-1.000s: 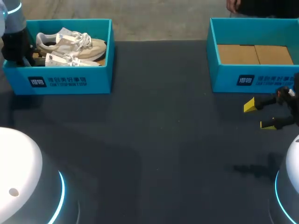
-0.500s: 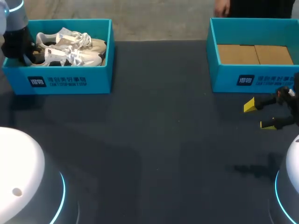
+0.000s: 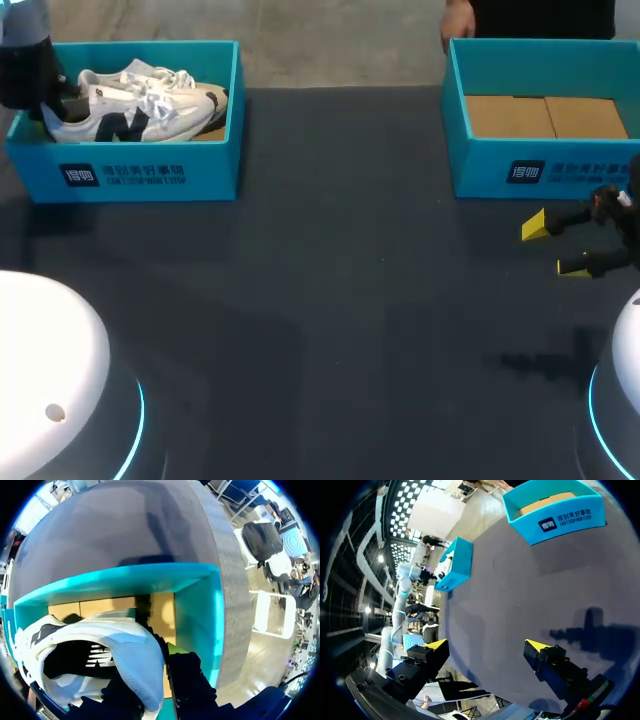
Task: Take the shoe out of the shoebox, open the shoe tongue, remove and reinsert the insole, then place the shoe into the shoebox
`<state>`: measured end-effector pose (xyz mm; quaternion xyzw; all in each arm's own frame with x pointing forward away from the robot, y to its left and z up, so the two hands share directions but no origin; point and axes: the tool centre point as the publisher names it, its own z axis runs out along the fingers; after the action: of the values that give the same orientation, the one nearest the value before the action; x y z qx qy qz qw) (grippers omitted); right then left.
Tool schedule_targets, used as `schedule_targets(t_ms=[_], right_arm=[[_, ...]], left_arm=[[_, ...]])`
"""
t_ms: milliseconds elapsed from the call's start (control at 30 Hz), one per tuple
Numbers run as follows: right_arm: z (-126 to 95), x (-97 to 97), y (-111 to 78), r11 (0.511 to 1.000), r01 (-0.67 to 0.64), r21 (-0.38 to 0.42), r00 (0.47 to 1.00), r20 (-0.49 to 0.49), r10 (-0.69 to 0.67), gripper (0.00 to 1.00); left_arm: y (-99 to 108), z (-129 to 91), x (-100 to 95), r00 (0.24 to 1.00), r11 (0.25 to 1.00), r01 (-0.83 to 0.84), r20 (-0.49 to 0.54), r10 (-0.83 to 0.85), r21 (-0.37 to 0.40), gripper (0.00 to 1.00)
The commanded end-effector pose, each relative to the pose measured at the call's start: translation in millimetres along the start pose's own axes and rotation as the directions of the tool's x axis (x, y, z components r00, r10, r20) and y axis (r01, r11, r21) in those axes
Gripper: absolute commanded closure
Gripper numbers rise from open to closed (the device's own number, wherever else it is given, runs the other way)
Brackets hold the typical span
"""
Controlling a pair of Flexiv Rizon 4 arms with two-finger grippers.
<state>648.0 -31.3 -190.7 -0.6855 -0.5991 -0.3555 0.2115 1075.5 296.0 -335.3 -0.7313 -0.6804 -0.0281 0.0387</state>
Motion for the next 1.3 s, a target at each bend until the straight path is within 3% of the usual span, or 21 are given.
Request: schedule_targets(t_ms=[33, 433, 933, 1300], right_arm=[[-5, 0.8, -10.8, 0.985, -0.002, -0.175, 1.0, 0.003, 0.002, 0.0], [-5, 0.8, -10.8, 0.985, -0.002, -0.175, 1.0, 0.003, 0.002, 0.0], [-5, 0.8, -10.8, 0.985, -0.002, -0.175, 1.0, 0.003, 0.002, 0.0], [-5, 0.8, -10.8, 0.985, -0.002, -0.175, 1.0, 0.003, 0.002, 0.0]], left_arm=[[-1, -12, -1.6, 1.0, 1.0, 0.009, -0.016, -0.009, 0.008, 1.0], [-3, -45, 2.5, 0.998, 0.999, 0.053, -0.018, -0.053, -0.009, 1.0], [-2, -109, 5.7, 0.996, 0.997, 0.067, -0.064, -0.065, 0.031, 1.0], [-3, -122, 6.9, 0.993, 0.995, 0.099, -0.074, -0.097, 0.018, 1.0]])
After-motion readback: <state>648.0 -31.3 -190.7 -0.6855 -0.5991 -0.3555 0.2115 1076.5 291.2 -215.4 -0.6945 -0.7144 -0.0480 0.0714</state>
